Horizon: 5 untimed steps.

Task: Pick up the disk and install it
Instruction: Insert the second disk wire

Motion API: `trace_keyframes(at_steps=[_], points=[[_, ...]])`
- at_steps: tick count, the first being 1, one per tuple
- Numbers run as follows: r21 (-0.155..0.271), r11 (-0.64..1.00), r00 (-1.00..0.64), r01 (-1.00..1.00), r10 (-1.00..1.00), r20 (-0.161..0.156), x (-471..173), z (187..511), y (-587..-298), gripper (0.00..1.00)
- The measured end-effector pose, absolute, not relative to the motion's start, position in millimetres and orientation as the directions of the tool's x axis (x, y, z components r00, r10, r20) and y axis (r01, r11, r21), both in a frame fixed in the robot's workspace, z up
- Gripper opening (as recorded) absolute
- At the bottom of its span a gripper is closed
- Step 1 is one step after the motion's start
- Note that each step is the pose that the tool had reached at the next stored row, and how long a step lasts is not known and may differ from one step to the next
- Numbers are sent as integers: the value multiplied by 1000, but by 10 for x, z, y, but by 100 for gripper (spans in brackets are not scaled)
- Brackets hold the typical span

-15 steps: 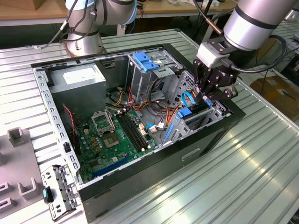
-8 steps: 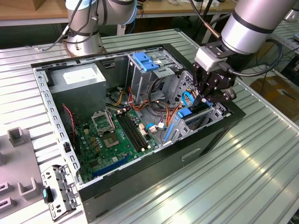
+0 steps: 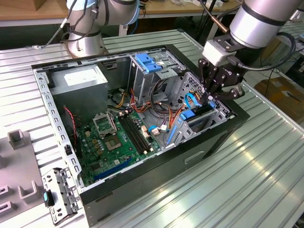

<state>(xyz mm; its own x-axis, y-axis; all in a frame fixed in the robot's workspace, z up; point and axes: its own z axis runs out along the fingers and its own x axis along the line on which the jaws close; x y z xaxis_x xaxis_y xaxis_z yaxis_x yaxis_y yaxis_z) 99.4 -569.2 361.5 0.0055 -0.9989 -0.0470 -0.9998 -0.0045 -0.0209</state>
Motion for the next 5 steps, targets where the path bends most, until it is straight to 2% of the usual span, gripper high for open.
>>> trace_keyframes(at_steps=[5], points=[[-21, -4, 5, -1000, -999, -47, 994, 3622, -5692, 11]])
